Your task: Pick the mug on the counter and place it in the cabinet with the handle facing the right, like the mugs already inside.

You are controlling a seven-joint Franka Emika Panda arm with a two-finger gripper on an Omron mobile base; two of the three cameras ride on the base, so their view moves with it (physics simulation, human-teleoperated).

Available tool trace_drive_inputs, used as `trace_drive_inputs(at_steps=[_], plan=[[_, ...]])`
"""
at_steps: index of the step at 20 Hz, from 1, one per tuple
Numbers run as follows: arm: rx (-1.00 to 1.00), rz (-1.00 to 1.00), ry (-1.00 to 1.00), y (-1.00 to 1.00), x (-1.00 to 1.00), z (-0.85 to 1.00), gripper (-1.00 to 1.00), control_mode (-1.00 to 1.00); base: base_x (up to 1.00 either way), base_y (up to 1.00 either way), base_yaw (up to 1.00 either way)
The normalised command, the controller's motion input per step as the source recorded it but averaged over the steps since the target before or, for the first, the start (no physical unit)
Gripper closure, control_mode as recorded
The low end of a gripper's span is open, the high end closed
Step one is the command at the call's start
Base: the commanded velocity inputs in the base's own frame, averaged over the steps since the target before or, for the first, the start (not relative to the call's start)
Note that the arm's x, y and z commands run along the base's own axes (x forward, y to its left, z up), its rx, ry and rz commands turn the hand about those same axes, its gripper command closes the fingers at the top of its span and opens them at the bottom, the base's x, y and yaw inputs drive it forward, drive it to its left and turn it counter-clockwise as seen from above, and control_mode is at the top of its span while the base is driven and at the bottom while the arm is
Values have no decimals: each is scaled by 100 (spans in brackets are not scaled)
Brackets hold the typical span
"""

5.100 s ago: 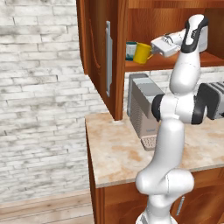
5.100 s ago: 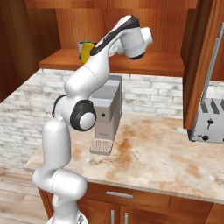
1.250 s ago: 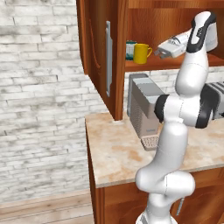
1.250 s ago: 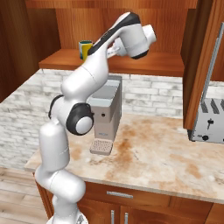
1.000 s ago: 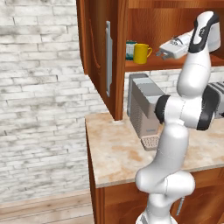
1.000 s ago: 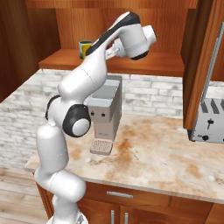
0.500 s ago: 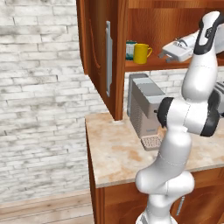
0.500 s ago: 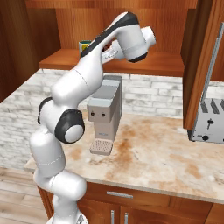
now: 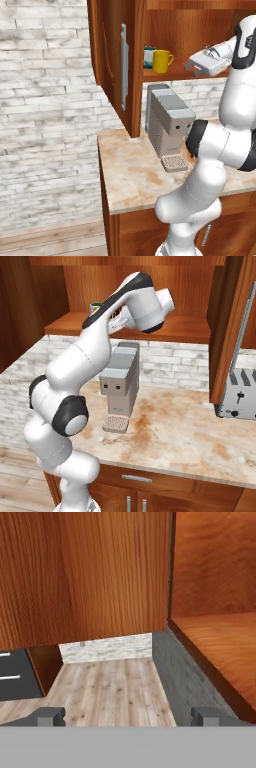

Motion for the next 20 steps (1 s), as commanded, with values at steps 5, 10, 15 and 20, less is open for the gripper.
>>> trace_drive_inputs(at_steps=[5,10,15,20], plan=[[0,-6,0,19,-62,0,-100,-100,0,0,0],[0,-7,0,17,-67,-1,-100,-100,0,0,0],[0,-4,0,13,-94,-13,-100,-100,0,0,0],[1,-4,10,20,-65,-28,-100,-100,0,0,0]])
